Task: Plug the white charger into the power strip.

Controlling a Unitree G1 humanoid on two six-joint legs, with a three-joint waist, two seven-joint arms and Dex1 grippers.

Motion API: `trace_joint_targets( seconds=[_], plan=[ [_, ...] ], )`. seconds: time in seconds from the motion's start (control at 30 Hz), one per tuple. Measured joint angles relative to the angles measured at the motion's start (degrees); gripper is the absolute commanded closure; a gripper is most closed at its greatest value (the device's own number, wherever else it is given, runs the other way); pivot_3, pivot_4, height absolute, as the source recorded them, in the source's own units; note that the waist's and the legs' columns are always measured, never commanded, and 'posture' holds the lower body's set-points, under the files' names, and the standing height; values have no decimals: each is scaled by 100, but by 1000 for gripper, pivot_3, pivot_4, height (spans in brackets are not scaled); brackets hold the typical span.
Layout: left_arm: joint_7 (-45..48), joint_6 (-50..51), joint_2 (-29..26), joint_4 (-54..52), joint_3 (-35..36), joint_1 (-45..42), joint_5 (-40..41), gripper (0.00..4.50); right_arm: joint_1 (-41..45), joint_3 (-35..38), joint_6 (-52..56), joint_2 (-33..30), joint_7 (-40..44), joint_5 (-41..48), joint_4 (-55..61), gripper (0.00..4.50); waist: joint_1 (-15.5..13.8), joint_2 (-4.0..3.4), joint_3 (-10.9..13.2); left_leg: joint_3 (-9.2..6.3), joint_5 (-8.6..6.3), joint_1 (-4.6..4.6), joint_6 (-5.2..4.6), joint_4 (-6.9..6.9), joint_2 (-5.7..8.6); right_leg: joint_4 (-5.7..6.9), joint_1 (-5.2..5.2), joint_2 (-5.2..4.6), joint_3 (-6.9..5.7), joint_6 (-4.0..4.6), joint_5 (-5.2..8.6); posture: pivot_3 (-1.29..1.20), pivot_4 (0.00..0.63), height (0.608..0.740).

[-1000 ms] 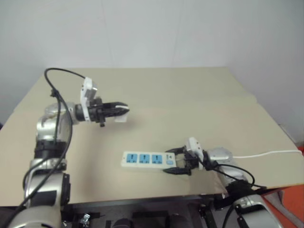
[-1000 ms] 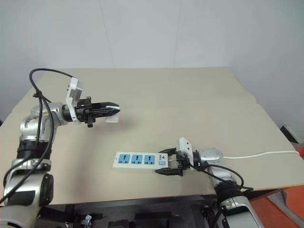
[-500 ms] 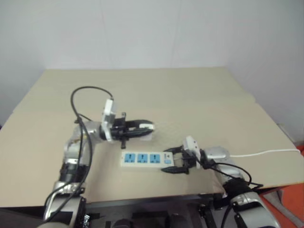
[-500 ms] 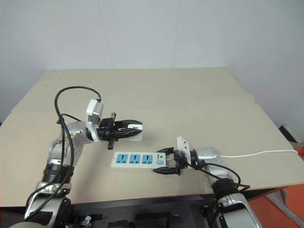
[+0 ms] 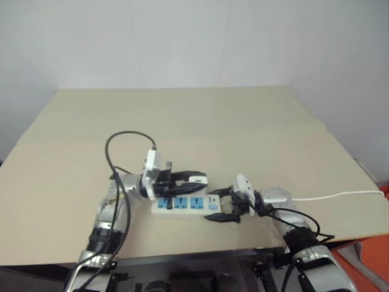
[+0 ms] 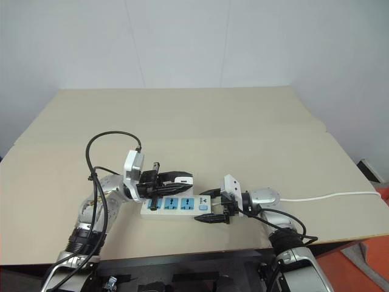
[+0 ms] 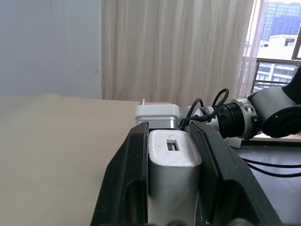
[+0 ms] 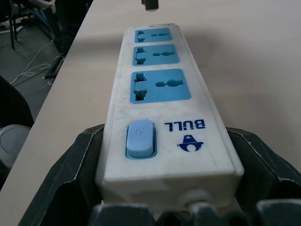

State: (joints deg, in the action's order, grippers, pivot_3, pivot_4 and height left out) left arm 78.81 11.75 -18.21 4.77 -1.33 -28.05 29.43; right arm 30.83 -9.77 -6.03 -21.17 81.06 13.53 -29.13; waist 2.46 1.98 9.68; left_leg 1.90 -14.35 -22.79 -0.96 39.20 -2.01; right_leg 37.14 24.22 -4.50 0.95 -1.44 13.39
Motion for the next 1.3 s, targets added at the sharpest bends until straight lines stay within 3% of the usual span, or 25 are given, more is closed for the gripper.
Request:
trace_joint_targets(
  seconds=[0.5,1.3],
  plan=[
    [411,-1190,31,743,-390,115,-345,3475,-37,-1,10,-4,-37,3,72,1063,-2,-1,0,1,0,1,-1,-2,0,-4,-1,0,0,0,0,0,150,740],
    [205,-1279,-17,840,-544,170,-477,3475,-105,-12,39,-8,-123,13,177,1063,-5,-1,0,0,-1,3,-1,-2,0,-6,-1,0,0,0,0,0,150,740]
  ],
)
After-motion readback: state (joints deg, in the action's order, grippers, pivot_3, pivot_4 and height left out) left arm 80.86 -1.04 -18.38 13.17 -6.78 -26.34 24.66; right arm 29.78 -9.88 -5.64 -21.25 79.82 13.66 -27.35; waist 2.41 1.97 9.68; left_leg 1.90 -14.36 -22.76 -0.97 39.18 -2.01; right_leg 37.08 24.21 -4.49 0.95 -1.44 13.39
